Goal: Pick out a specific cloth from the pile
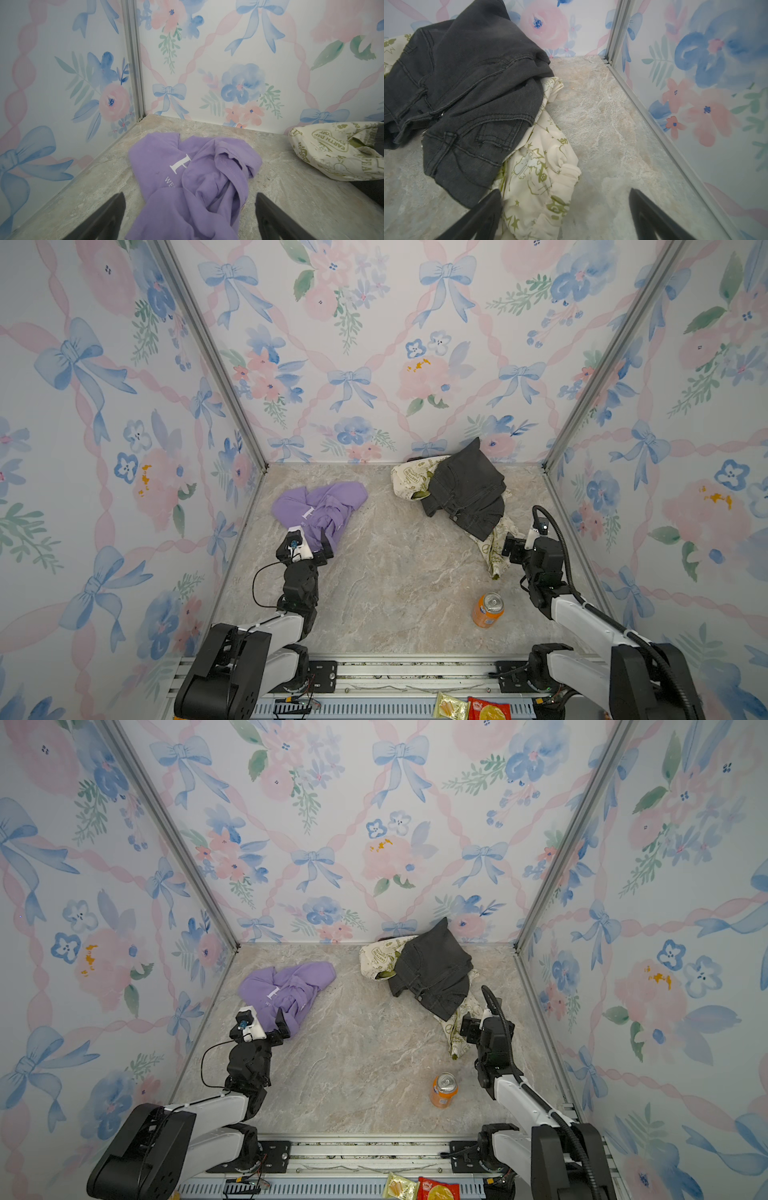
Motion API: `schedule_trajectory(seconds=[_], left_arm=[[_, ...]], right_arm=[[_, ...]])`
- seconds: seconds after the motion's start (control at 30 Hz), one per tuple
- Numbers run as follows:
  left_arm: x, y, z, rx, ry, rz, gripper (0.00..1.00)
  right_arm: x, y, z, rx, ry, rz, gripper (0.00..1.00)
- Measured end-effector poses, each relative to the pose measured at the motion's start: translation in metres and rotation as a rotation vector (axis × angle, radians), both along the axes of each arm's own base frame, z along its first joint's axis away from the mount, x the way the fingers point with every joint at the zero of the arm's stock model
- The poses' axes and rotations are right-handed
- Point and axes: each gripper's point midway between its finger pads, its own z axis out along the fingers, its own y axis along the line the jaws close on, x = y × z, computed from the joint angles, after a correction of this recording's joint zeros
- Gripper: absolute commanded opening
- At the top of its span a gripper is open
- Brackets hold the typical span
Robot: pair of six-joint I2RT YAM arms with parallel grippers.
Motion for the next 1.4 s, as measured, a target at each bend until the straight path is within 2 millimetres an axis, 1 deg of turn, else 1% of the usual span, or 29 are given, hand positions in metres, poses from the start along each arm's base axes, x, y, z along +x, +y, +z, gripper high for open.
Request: schedule_trajectory(seconds=[0.07,0.13,0.23,0.37,0.43,0.53,0.7,0.77,0.93,1.1,1.4], left_arm=[[-0.001,0.004,0.004,0.009,-0.02,0.015,0.98],[-0.003,0.008,0.002,0.02,-0.017,0.025,0.98],[-0.005,0.012,-0.007,0.029,0.002,0.036,0.98],[-0.001,0.013,-0.021,0.034,0.031,0.022,0.98],[0.002,0.011,-0.029,0.037,0.052,0.009,0.98],[0.008,0.007,-0.041,0.042,0.086,-0.009,0.98],[0.021,0.0,-0.05,0.047,0.11,-0.041,0.98],[0.027,-0.003,-0.051,0.049,0.116,-0.053,0.98],[0.038,-0.007,-0.041,0.05,0.095,-0.07,0.98],[0.039,-0.005,-0.043,0.053,0.103,-0.062,0.98],[0.038,-0.003,-0.046,0.055,0.118,-0.048,0.98]], right_arm=[[0.007,0.003,-0.011,0.001,0.011,0.014,0.97],[0.013,0.005,-0.017,0.001,0.005,0.029,0.97],[0.019,0.011,-0.018,0.001,-0.033,0.061,0.97],[0.028,0.016,-0.02,-0.003,-0.079,0.097,0.97],[0.031,0.019,-0.027,-0.002,-0.088,0.115,0.97],[0.03,0.023,-0.04,-0.001,-0.073,0.135,0.97],[0.036,0.029,-0.034,-0.004,-0.087,0.177,0.97],[0.041,0.033,-0.031,-0.004,-0.086,0.196,0.97],[0.048,0.036,-0.026,0.0,-0.087,0.218,0.97],[0.047,0.036,-0.033,0.002,-0.053,0.217,0.97],[0.047,0.035,-0.035,0.0,-0.043,0.21,0.97]])
